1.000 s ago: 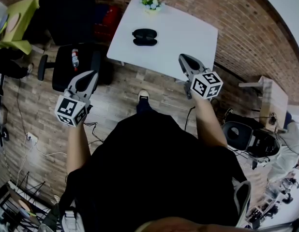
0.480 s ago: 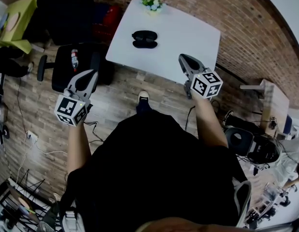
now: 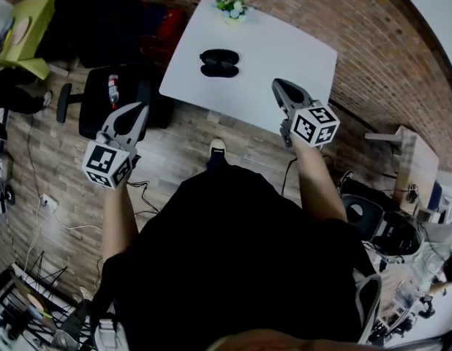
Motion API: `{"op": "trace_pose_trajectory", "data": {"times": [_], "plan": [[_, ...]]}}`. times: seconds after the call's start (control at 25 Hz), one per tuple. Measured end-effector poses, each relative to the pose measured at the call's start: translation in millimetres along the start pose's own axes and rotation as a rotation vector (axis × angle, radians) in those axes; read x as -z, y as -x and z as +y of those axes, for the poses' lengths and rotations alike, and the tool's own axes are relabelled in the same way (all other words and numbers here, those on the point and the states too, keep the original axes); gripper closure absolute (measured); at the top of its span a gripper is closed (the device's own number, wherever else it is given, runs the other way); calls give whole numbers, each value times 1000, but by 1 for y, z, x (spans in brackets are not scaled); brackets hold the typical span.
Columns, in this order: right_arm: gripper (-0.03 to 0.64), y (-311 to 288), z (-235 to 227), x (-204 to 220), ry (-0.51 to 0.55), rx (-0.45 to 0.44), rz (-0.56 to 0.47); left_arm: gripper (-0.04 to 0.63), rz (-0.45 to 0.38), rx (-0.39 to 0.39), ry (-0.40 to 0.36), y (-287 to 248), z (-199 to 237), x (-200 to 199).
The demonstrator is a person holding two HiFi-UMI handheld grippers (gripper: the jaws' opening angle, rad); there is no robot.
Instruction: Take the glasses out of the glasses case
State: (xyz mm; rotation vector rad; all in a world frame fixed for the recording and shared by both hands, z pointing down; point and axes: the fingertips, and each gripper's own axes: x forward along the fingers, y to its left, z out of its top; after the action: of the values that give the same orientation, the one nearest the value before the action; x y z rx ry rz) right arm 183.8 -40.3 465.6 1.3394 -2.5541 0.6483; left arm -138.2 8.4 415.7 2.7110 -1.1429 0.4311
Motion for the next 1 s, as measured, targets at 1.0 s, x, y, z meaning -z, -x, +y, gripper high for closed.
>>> {"op": "trace_pose_trajectory", "data": {"times": [1.0], "plan": [[601, -49, -69, -29, -11, -65, 20, 584, 5, -61, 1, -70, 24, -28]]}}
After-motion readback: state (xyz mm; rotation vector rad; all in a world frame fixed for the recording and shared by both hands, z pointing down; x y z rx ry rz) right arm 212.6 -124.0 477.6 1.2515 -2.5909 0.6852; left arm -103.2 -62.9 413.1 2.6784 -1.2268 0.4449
